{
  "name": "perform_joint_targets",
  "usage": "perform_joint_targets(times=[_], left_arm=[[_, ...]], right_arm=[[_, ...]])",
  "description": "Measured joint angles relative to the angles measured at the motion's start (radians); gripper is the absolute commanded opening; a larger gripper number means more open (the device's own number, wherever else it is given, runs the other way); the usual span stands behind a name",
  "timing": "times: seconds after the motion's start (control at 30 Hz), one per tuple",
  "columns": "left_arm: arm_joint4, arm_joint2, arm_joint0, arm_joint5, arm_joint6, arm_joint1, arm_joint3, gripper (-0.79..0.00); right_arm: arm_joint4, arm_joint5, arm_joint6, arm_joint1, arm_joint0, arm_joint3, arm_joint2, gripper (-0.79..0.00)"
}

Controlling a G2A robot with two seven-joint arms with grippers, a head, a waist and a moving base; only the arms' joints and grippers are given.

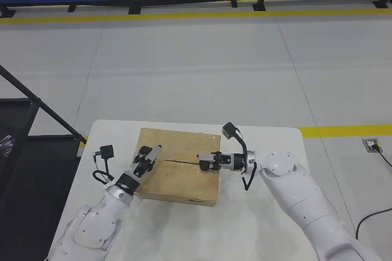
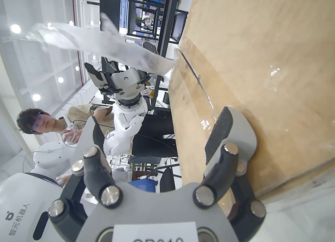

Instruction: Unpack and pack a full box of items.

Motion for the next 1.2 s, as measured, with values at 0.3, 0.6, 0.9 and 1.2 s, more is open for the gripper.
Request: perform_joint_targets(times=[0.3, 0.6, 0.9, 1.2], left_arm=[[-0.008, -0.002, -0.009, 0.003, -0.010, -0.009, -0.005, 0.000], [-0.156, -0.163, 0.073, -0.055, -0.098, 0.007, -0.073, 0.000], [-0.291, -0.411, 0.200, -0.110, -0.289, 0.036, -0.035, 0.000], [-0.311, -0.422, 0.231, -0.141, -0.350, 0.038, 0.014, 0.000]], right_arm=[[0.008, -0.011, 0.013, -0.003, 0.005, 0.015, 0.004, 0.000], [0.018, -0.055, 0.043, 0.015, -0.012, -0.009, 0.046, 0.000], [-0.040, -0.062, 0.013, 0.058, -0.063, -0.135, 0.126, 0.000], [-0.178, 0.063, -0.120, 0.092, -0.137, -0.431, 0.185, 0.000]])
